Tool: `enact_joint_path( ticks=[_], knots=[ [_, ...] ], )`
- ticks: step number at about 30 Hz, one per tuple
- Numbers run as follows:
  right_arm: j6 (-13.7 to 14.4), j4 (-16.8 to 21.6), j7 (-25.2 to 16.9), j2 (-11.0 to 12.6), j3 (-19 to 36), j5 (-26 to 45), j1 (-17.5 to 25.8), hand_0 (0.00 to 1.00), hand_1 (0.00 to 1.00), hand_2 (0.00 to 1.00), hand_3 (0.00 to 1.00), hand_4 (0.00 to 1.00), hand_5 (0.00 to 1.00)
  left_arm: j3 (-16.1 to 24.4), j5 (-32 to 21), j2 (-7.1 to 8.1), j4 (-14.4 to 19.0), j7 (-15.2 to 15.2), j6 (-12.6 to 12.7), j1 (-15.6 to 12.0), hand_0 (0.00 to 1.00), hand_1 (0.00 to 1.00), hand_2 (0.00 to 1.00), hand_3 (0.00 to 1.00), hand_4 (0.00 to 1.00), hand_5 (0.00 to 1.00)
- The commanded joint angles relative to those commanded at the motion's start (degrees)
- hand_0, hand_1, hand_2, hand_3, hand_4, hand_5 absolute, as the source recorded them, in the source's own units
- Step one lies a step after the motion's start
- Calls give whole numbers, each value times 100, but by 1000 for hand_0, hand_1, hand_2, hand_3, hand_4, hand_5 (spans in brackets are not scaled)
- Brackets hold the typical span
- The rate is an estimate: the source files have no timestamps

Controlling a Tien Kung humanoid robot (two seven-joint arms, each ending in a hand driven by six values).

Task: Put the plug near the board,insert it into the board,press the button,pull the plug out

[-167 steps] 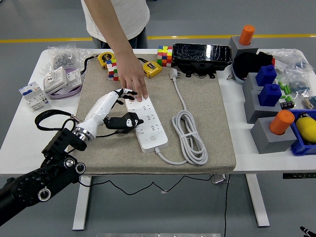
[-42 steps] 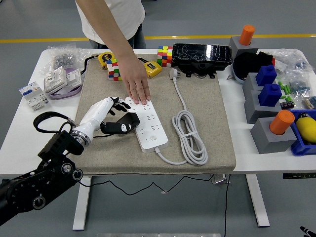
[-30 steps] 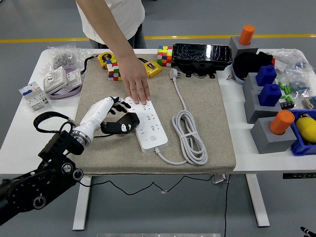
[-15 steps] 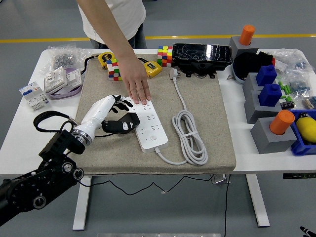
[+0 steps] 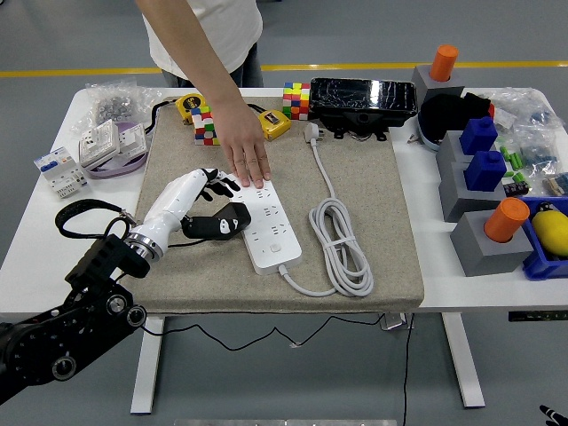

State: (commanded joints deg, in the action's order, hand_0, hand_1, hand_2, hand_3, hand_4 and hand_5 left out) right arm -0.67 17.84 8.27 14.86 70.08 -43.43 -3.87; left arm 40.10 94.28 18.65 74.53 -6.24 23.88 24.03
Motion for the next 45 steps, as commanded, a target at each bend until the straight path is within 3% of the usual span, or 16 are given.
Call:
enact_joint_path(
  ticks=[18,26,36,45],
  knots=[
    [-2,6,4,32,-81,3,10,573,630,606,538,882,408,-158,51,121,140,-93,-77,-25,397,530,536,548,869,164],
    [-1,28,-1,27,-70,-6,4,572,630,606,537,881,407,-253,-2,-32,-38,-126,-103,86,417,550,545,554,866,168],
    [-2,14,4,13,-5,-17,51,572,630,605,537,881,407,-318,-95,-100,-97,-83,-94,161,417,550,545,554,860,169],
    [0,25,1,-18,70,-37,84,572,630,605,537,882,407,-336,-124,-295,-198,-77,-109,257,411,550,546,555,856,168]
  ],
)
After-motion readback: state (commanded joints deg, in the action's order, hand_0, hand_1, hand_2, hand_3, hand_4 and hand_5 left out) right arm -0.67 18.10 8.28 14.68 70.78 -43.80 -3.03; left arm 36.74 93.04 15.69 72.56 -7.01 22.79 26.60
